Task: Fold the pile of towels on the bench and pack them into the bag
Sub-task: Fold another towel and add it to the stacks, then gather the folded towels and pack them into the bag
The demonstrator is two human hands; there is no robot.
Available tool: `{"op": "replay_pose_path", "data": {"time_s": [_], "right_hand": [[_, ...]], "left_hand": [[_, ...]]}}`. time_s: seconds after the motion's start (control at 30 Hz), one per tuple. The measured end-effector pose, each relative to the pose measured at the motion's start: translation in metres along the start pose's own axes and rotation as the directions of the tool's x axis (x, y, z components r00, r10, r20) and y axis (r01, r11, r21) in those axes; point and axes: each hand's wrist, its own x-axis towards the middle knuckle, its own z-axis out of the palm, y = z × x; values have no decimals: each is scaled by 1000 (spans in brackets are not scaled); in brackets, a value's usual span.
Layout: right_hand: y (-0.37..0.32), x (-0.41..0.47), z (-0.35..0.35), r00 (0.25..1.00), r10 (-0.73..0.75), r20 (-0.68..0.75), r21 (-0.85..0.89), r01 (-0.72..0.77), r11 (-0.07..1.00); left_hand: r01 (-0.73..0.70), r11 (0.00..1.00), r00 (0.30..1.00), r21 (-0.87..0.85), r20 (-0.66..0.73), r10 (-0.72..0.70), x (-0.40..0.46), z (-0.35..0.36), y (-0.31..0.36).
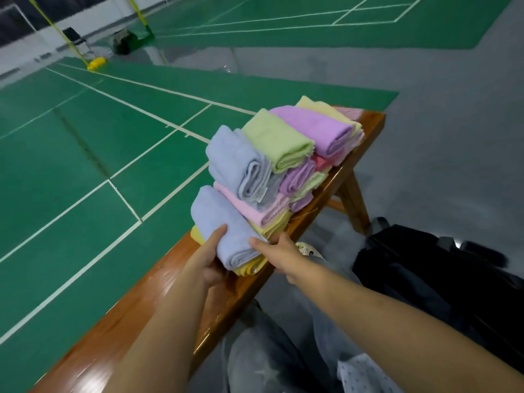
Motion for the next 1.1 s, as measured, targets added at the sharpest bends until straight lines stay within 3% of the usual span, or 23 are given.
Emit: {"op": "replay_pose_path", "data": {"time_s": [0.33, 0.47, 0.63, 0.7, 0.87, 0.93, 1.1], "right_hand": [[17, -4, -49, 946, 94, 309, -18, -93, 996], [27, -9, -84, 878, 199, 435, 68, -252, 965], [37, -21, -128, 833, 200, 516, 121, -303, 945], [43, -22, -151, 861, 159, 483, 225, -297, 928], [51, -34, -236, 951, 45, 307, 399, -172, 901], [56, -42, -272, 959, 31, 281, 438, -157, 885], [93, -33, -332, 999, -37, 32, 415, 20, 910]], "left_hand": [[-286, 952, 956, -112, -103, 275, -48, 29, -46], [-296, 948, 955, -119, -26, 295, -98, 39, -79], [-225, 973, 971, 49, 100, 219, -121, 79, -123], [-165, 976, 977, 144, 160, 141, -109, 104, -141], [-178, 934, 927, 311, 372, 53, -69, 167, -167], [-150, 911, 904, 384, 427, -32, -52, 196, -178], [-70, 870, 812, 488, 535, -234, 7, 253, -211]]}}
